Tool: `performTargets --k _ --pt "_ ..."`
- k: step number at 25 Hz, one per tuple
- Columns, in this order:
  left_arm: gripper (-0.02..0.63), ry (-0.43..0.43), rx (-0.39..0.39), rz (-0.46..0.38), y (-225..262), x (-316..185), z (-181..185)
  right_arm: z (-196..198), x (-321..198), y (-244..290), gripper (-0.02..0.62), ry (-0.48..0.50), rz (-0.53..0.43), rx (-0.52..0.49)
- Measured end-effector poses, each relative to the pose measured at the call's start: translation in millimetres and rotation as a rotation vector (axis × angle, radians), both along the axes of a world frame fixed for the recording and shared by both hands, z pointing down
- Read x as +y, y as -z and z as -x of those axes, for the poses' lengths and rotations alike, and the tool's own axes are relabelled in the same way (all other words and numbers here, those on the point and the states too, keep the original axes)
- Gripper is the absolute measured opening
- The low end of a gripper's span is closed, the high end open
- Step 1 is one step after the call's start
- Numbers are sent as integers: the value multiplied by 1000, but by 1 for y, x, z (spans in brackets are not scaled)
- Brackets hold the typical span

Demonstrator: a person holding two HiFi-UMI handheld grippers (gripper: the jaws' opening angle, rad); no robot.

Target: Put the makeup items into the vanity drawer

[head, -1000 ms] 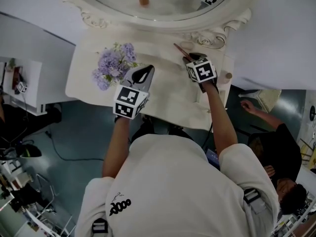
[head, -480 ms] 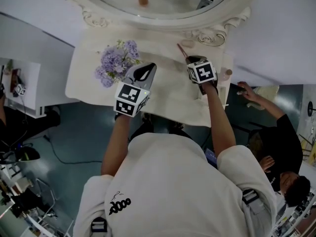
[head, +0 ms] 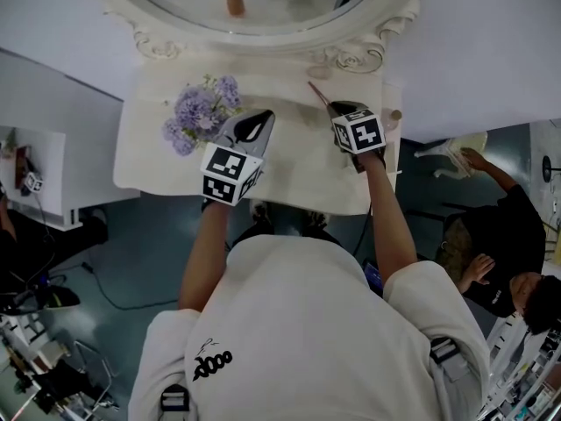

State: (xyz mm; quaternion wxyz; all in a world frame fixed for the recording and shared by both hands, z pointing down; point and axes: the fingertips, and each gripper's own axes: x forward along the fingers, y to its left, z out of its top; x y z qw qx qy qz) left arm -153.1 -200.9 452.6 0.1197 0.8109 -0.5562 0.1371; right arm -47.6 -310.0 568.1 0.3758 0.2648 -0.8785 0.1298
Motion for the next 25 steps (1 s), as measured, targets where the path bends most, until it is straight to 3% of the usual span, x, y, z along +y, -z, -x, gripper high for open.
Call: performTargets --k 5,8,12,19,25 --pt "18 -59 -6 -3 6 -2 -16 -30 16 37 29 -55 -40 -51" --pt "18 -40 -18 15 4 -8 -21 -59 27 50 29 -103 -55 -71" --pt "18 -43 33 67 -5 -22 -42 -103 38 56 29 -202 -58 -80" --pt "18 -197 72 76 -15 -33 -110 -166 54 39 31 -300 -13 -62" --pt "18 -237 62 119 -33 -38 -134 -194 66 7 31 -308 55 -8"
